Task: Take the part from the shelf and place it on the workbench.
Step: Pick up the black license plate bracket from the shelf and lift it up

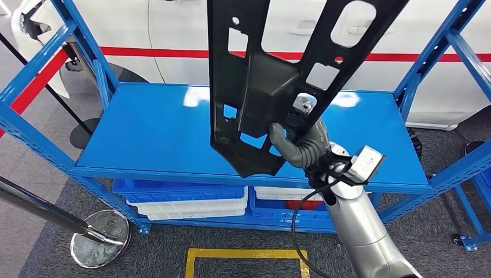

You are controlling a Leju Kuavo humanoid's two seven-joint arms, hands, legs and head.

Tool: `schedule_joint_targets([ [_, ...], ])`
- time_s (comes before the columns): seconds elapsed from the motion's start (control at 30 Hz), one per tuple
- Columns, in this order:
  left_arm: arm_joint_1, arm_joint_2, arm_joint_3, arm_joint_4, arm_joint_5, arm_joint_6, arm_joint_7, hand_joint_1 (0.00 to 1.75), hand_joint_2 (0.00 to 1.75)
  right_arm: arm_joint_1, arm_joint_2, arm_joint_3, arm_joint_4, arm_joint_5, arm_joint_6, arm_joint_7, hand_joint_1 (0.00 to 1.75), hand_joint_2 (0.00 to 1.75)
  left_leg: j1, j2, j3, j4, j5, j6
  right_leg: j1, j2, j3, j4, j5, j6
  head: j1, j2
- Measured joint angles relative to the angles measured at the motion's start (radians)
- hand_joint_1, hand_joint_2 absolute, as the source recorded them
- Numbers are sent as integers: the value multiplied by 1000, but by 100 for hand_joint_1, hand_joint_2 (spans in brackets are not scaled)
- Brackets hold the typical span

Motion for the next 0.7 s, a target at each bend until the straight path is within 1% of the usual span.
schedule_joint_targets([
  [0.03, 2, 0, 0, 0, 0, 6, -20, 0, 175, 17, 0, 1, -10, -1, 3, 3, 168, 175, 0, 1, -8, 13, 6, -1, 0, 0, 0, 1, -1, 0, 0, 0],
  [0.07, 3, 0, 0, 0, 0, 12, -43, 0, 175, 34, 0, 3, -21, 0, 5, 4, 168, 175, 1, 1, 5, -17, 31, 0, 1, 0, 1, 3, -2, 0, 0, 0],
  [0.1, 3, 0, 0, 0, 1, 15, -65, 0, 175, 48, 0, 5, -31, 4, 5, 4, 168, 175, 1, 2, 34, -81, 69, 1, 1, 0, 1, 5, -3, 2, 0, 0],
  [0.13, 1, 0, 0, 0, 3, 15, -86, 0, 175, 60, 0, 7, -41, 9, 2, 4, 168, 175, 1, 2, 69, -153, 99, 4, 2, 1, 1, 8, -6, 5, 0, 0],
  [0.17, -1, 0, 0, 0, 5, 11, -104, 0, 175, 70, 0, 8, -50, 14, 0, 4, 168, 175, 0, 2, 97, -213, 121, 8, 3, 2, 0, 12, -8, 8, 0, 0],
  [0.2, -3, -1, 0, 0, 9, 3, -118, 0, 175, 79, 0, 10, -57, 19, -4, 5, 168, 175, -1, 2, 115, -250, 131, 13, 5, 2, -2, 15, -9, 12, 0, 0],
  [0.23, -4, -1, 0, 0, 12, -6, -127, 0, 175, 86, 0, 11, -62, 23, -7, 5, 168, 175, -3, 1, 120, -263, 130, 18, 6, 2, -3, 17, -9, 17, 0, 0],
  [0.3, -5, -1, 0, 0, 15, -27, -133, 0, 175, 98, 0, 13, -68, 28, -12, 9, 168, 175, -4, 1, 121, -267, 134, 31, 4, 2, -4, 17, -9, 28, 0, 0],
  [0.33, -6, -2, 0, 0, 16, -38, -133, 0, 175, 101, 0, 13, -69, 30, -14, 12, 168, 175, -3, 2, 123, -271, 138, 37, 2, 2, -6, 25, -16, 33, 0, 0],
  [0.37, -7, -2, 0, 0, 16, -48, -131, 0, 175, 104, 0, 13, -70, 30, -16, 14, 168, 175, -1, 2, 124, -276, 141, 44, 1, 2, -17, 50, -34, 38, 0, 0],
  [0.4, -10, -2, 0, 0, 17, -58, -127, 0, 175, 108, 0, 12, -70, 30, -18, 16, 168, 175, 0, 3, 125, -279, 143, 48, 0, 2, -36, 95, -62, 43, 0, 0],
  [0.47, -12, -2, 0, 0, 22, -74, -108, 0, 175, 118, -1, 10, -69, 27, -20, 17, 168, 175, -2, 3, 125, -279, 144, 51, -1, 2, -97, 228, -125, 49, 0, 0],
  [0.5, -13, -2, 1, 0, 26, -80, -92, 0, 175, 125, -1, 8, -67, 23, -20, 17, 168, 175, -3, 3, 124, -278, 144, 51, -2, 2, -122, 281, -141, 51, 0, 0],
  [0.53, -13, -2, 3, 0, 31, -84, -72, 0, 175, 132, -2, 7, -63, 18, -19, 17, 168, 175, -3, 3, 124, -277, 144, 51, -3, 2, -131, 301, -140, 51, 0, 0],
  [0.57, -13, -2, 6, 0, 37, -86, -51, 0, 175, 137, -2, 4, -60, 11, -17, 17, 168, 175, -4, 3, 124, -276, 144, 50, -4, 2, -121, 279, -119, 50, 0, 0],
  [0.6, -13, -2, 10, 0, 44, -87, -29, 0, 175, 140, -2, 2, -56, 3, -14, 18, 168, 175, -4, 2, 124, -274, 145, 50, -4, 1, -90, 219, -84, 47, 0, 0],
  [0.63, -13, -2, 15, 0, 50, -87, -10, 0, 175, 141, -2, -1, -54, -6, -10, 19, 168, 175, -4, 2, 124, -273, 145, 48, -4, 2, -53, 143, -54, 44, 0, 0],
  [0.67, -13, -2, 21, 0, 56, -87, 4, 0, 175, 142, -1, -3, -51, -14, -7, 22, 168, 175, -5, 1, 123, -270, 145, 46, -2, 2, -21, 78, -29, 40, 0, 0],
  [0.7, -13, -2, 26, 0, 61, -87, 15, 0, 175, 142, -1, -5, -49, -23, -5, 26, 168, 175, -6, 1, 120, -269, 146, 42, 0, 3, -2, 36, -16, 36, 0, 0],
])
